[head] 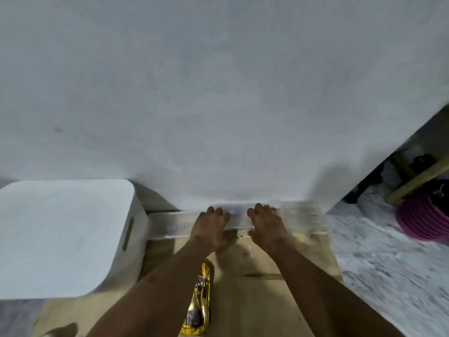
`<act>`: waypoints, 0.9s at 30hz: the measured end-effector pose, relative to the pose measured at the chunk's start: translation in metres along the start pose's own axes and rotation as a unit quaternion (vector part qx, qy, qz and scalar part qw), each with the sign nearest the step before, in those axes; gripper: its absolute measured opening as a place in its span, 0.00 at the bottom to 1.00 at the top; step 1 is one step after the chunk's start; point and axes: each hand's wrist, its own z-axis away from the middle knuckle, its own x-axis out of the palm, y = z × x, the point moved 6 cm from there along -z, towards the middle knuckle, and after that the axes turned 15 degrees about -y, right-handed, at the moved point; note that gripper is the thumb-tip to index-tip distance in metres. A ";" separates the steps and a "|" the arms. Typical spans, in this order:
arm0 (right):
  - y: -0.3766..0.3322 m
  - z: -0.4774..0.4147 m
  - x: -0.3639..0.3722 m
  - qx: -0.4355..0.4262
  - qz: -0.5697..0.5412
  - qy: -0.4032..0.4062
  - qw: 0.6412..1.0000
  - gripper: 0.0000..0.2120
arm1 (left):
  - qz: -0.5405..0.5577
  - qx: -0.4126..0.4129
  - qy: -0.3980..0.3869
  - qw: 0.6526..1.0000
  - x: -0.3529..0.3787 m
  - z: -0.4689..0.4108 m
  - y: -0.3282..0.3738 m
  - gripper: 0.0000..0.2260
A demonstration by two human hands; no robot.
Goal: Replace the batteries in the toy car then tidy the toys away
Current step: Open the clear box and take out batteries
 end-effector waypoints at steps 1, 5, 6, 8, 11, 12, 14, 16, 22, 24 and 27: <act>-0.002 -0.003 0.002 0.003 0.038 -0.004 0.999 0.24 | -0.010 0.001 0.004 1.000 -0.001 -0.002 0.001 0.24; -0.007 -0.009 0.002 -0.004 0.071 0.015 0.997 0.26 | -0.037 -0.013 0.016 0.999 -0.001 -0.008 0.004 0.23; -0.008 -0.009 0.003 -0.006 0.072 0.016 0.997 0.27 | -0.041 -0.014 0.014 0.999 0.000 -0.009 0.006 0.23; -0.008 -0.007 0.001 -0.010 0.077 0.020 0.997 0.29 | -0.046 -0.014 0.016 0.999 0.001 -0.011 0.008 0.24; -0.007 -0.010 0.006 -0.018 0.072 0.007 0.997 0.29 | -0.050 -0.002 0.013 0.999 0.000 -0.010 0.010 0.23; -0.007 -0.011 0.007 -0.019 0.074 0.005 0.997 0.28 | -0.056 0.005 0.012 0.998 -0.002 -0.010 0.010 0.22; -0.004 -0.009 0.006 -0.006 0.063 0.006 0.998 0.27 | -0.080 0.016 0.012 0.997 -0.009 -0.007 0.009 0.21; -0.001 -0.009 0.004 -0.007 0.051 0.013 0.999 0.26 | -0.102 0.030 0.003 0.994 -0.018 -0.005 0.011 0.20; 0.007 0.004 0.007 -0.001 0.052 0.009 0.999 0.30 | -0.111 0.071 -0.013 0.991 -0.018 0.005 0.014 0.19; 0.010 0.009 0.010 0.015 0.060 0.020 0.998 0.34 | -0.108 0.086 -0.020 0.990 -0.011 0.005 0.014 0.21; 0.010 0.015 0.011 0.027 0.055 0.025 0.998 0.41 | -0.087 0.106 -0.033 0.990 -0.008 0.005 0.014 0.21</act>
